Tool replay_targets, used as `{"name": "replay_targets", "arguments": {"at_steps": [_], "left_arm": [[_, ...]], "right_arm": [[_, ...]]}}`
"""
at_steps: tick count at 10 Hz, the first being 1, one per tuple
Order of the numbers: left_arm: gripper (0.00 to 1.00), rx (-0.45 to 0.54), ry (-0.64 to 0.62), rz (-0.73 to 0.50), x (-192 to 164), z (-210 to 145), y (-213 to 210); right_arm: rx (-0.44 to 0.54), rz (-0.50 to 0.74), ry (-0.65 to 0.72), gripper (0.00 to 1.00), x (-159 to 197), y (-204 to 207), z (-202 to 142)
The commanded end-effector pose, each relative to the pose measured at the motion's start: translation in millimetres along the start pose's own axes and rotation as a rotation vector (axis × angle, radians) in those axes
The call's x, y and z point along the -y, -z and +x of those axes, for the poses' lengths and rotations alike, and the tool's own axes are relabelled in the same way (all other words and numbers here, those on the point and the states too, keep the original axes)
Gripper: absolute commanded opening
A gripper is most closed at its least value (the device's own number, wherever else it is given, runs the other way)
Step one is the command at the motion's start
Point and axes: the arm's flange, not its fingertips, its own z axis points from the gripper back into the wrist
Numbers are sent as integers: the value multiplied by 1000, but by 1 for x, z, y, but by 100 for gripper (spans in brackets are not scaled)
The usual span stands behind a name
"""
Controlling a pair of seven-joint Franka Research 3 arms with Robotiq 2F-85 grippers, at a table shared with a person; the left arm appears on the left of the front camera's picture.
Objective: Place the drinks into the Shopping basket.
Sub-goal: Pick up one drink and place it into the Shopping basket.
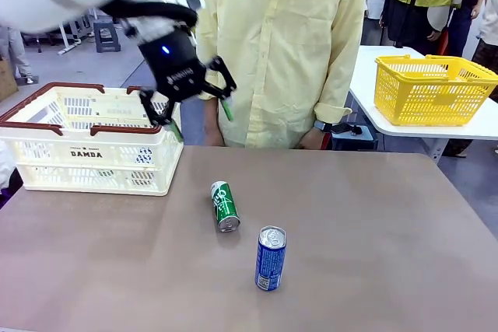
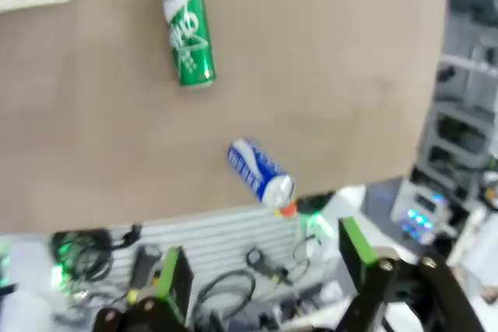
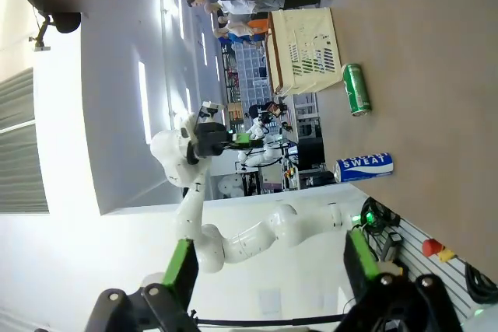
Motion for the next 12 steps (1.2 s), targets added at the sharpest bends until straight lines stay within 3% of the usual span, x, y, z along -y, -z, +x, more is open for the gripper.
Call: {"name": "replay_targets", "arguments": {"at_steps": [1,2,3,4,5,6,7,8,12], "left_arm": [[100,93,-21,-9,11,-6,49],[100,279,32,11,20,-3,80],[100,215,79,110,19,5,105],[100,202,69,198,14,18,123],[100,190,143,247,7,28,133],[100,172,250,284,1,36,129],[100,152,333,238,-2,40,122],[100,175,181,231,-7,23,145],[100,175,181,231,-7,23,145]], "right_arm": [[2,4,13,100,-4,0,-3],[2,4,13,100,-4,0,-3],[2,4,13,100,-4,0,-3],[2,4,13,100,-4,0,-3],[2,4,13,100,-4,0,-3],[2,4,13,100,-4,0,-3],[2,4,13,100,-4,0,-3],[2,4,13,100,-4,0,-3],[2,4,13,100,-4,0,-3]]}}
